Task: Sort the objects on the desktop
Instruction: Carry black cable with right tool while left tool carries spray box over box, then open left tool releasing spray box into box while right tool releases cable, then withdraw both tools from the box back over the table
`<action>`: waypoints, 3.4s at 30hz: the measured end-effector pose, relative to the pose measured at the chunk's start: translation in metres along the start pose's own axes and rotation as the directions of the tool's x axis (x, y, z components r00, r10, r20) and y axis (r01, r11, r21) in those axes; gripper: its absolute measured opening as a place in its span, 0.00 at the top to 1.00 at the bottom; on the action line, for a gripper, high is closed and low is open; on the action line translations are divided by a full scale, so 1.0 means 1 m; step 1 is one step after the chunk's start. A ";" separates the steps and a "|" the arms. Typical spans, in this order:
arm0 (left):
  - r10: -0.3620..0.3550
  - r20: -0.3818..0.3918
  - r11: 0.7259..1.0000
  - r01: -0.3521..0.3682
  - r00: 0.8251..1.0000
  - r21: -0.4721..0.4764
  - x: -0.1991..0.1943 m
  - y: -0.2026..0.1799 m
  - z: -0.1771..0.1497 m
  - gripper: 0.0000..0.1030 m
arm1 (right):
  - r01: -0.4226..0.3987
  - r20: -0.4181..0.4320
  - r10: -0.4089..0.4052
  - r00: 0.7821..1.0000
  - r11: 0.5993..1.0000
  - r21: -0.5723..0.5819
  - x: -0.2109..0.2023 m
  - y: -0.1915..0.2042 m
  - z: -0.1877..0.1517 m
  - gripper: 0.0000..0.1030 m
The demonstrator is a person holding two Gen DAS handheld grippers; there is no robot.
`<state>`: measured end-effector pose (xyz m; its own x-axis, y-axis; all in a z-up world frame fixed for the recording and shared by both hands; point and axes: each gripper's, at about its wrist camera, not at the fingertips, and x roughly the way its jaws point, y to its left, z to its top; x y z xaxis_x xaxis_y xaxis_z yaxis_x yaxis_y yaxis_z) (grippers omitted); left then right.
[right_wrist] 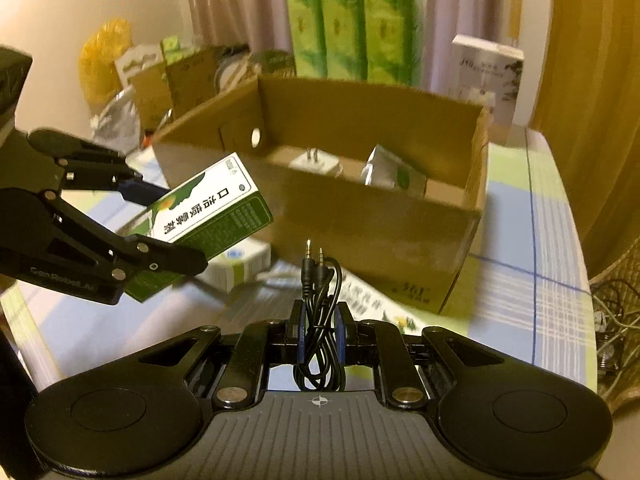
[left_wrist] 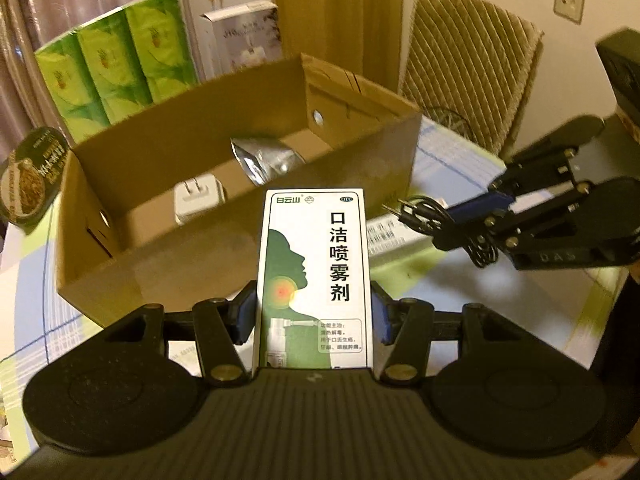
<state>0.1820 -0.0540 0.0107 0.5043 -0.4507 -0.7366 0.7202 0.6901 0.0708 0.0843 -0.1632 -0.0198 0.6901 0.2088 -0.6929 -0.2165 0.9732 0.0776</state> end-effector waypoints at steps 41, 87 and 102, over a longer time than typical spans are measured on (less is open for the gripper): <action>0.174 0.070 0.957 -0.151 0.982 -0.246 0.037 0.122 0.069 0.51 | -0.026 0.213 0.012 0.977 0.998 0.063 0.072 -0.019 0.121 0.89; 0.228 0.064 0.957 -0.211 0.972 -0.200 0.010 0.126 0.036 0.45 | -0.014 0.259 -0.025 0.966 0.989 0.146 0.044 -0.026 0.091 0.53; 0.214 0.065 0.962 -0.199 0.975 -0.188 -0.014 0.109 0.008 0.42 | 0.083 0.256 -0.123 0.959 0.984 0.158 -0.005 -0.017 0.036 0.53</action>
<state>0.2573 0.0230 0.0339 0.6767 -0.3279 -0.6592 0.5028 0.8598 0.0885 0.1093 -0.1770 0.0076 0.8653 0.1057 -0.4900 -0.0462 0.9902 0.1320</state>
